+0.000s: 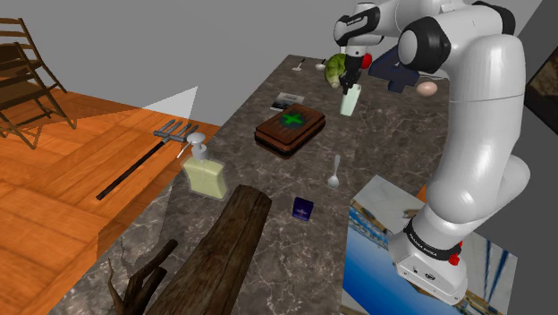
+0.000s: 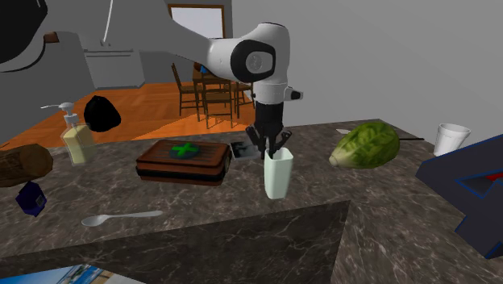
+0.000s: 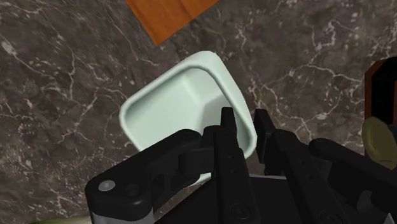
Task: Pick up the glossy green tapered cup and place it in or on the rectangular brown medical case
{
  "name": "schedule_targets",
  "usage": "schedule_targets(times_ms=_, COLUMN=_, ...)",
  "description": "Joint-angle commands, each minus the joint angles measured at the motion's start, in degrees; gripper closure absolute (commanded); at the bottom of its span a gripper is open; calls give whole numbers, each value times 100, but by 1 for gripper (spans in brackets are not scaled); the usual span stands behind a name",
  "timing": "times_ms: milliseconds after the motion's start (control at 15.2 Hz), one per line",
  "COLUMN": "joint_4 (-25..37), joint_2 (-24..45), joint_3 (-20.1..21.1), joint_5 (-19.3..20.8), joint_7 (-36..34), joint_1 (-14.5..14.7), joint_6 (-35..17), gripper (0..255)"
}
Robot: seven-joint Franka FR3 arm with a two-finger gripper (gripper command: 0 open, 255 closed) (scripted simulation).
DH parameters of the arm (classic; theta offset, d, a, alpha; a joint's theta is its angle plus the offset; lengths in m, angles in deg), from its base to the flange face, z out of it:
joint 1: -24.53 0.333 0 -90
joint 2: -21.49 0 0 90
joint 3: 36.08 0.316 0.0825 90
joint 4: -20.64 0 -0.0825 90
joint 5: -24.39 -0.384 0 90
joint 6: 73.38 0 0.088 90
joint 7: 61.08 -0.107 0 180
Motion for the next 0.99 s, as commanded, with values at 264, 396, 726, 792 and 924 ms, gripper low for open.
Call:
schedule_targets(times_ms=264, joint_4=305, joint_2=-99, joint_3=-25, joint_5=44, joint_7=-29, joint_1=-7, joint_6=395, gripper=255)
schedule_targets(times_ms=396, joint_4=426, joint_2=-122, joint_3=-32, joint_5=56, joint_7=-36, joint_1=-13, joint_6=536, gripper=255)
schedule_targets(times_ms=726, joint_4=763, joint_2=-156, joint_3=-47, joint_5=75, joint_7=-51, joint_1=-39, joint_6=903, gripper=255)
schedule_targets(times_ms=792, joint_4=838, joint_2=-158, joint_3=-49, joint_5=77, joint_7=-53, joint_1=-46, joint_6=979, gripper=255)
schedule_targets(times_ms=924, joint_4=994, joint_2=-158, joint_3=-53, joint_5=79, joint_7=-57, joint_1=-61, joint_6=1133, gripper=255)
